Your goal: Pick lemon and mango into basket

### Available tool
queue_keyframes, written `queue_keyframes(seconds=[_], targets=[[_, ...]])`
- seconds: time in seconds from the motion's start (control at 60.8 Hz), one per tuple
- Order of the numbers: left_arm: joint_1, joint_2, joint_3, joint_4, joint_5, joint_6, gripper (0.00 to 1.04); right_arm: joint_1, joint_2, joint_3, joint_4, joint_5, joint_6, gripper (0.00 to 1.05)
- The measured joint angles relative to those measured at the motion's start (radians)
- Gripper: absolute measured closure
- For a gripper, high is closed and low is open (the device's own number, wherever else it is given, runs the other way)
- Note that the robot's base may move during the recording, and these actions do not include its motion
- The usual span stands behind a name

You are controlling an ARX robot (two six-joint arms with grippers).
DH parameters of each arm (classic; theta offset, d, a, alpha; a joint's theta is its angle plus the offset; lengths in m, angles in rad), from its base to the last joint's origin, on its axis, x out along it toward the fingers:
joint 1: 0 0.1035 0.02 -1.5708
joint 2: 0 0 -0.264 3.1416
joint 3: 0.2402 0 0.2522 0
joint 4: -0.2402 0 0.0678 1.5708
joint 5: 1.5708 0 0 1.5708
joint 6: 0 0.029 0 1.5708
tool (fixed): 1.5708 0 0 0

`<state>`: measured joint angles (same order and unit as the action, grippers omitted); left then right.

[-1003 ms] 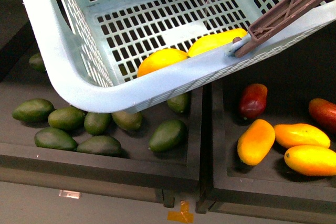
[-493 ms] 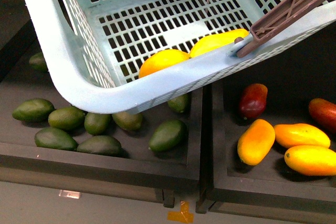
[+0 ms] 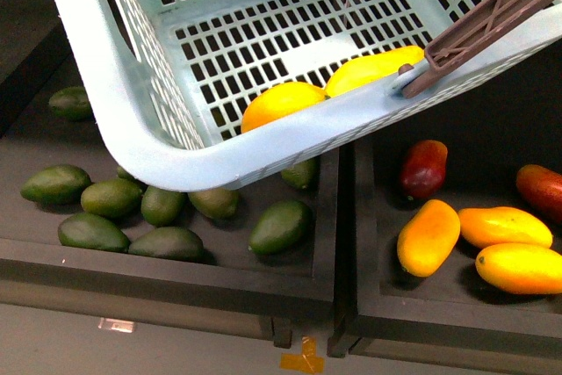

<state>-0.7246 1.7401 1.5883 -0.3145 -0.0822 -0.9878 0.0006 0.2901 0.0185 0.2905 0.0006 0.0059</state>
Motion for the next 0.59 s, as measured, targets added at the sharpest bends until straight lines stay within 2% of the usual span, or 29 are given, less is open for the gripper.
queue_keyframes(seconds=[0.378, 0.477, 0.592], targets=[[0.0, 0.0, 0.0, 0.0, 0.001, 0.0, 0.86, 0.0, -0.109, 0.0, -0.11, 0.0, 0.0, 1.03], [0.0, 0.0, 0.0, 0.0, 0.001, 0.0, 0.86, 0.0, -0.225, 0.0, -0.259, 0.0, 0.0, 1.03], [0.0, 0.0, 0.0, 0.0, -0.002, 0.0, 0.86, 0.0, -0.281, 0.0, -0.286, 0.0, 0.0, 1.03]])
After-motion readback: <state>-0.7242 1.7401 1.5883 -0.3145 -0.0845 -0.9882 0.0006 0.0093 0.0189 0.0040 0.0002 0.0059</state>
